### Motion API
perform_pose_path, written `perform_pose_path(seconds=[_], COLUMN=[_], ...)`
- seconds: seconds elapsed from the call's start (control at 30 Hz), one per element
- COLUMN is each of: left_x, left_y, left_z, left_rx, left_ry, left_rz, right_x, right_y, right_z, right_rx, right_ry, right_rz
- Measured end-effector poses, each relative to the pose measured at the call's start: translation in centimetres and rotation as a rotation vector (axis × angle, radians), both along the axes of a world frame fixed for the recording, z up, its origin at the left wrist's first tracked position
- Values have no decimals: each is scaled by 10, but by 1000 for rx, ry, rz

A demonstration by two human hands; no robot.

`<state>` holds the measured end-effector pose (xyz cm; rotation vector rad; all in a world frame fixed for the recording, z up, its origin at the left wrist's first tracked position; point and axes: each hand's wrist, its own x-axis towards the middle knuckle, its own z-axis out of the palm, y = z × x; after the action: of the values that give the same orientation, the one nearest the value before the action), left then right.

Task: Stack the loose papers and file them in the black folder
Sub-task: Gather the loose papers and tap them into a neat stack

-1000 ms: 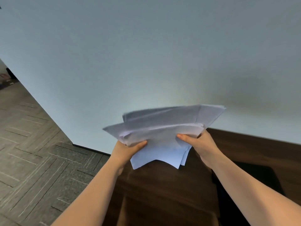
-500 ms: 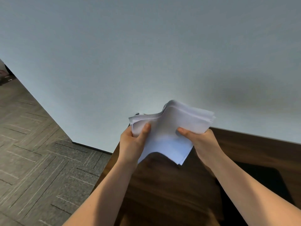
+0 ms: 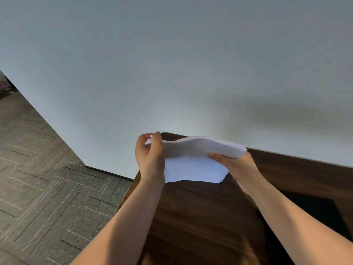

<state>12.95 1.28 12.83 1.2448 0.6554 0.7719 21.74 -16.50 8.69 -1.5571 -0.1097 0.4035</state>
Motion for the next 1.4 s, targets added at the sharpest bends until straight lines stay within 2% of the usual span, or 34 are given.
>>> perform_pose_path(seconds=[0.17, 0.4, 0.5, 0.57, 0.7, 0.77, 0.9, 1.03, 1.1, 1.17, 1.23, 1.3, 1.4], left_x=[6, 8, 4, 2, -3, -7, -13, -13, -13, -15, -16, -15, -19], left_y=[-2, -6, -2, 8, 30, 35, 29, 27, 28, 21, 15, 12, 8], left_z=[7, -6, -9, -19, -38, -45, -46, -43, -44, -39, -35, -33, -33], left_rx=[69, -62, 82, 163, 86, 85, 74, 34, 16, 102, 213, 288, 347], left_ry=[-28, 32, 22, 52, 158, 215, 216, 205, 262, 380, 500, 514, 432], left_rz=[81, 17, -53, -197, -432, -442, -496, -493, -542, -605, -580, -511, -467], right_x=[2, -7, -9, -8, -7, -9, -13, -17, -18, -18, -19, -20, -27], right_y=[-7, -7, -7, -8, -13, -15, -17, -18, -20, -24, -28, -34, -40], right_z=[1, -12, -10, -7, -2, -1, -3, -3, -1, 1, 5, 7, 7], right_rx=[10, -134, -110, -68, -19, -15, -72, -126, -156, -171, -171, -137, -60], right_ry=[-45, -83, -81, -72, -25, -8, -25, -45, -26, -5, -18, -21, -3], right_rz=[55, 182, 145, 109, 120, 159, 220, 167, 136, 131, 128, 107, 68])
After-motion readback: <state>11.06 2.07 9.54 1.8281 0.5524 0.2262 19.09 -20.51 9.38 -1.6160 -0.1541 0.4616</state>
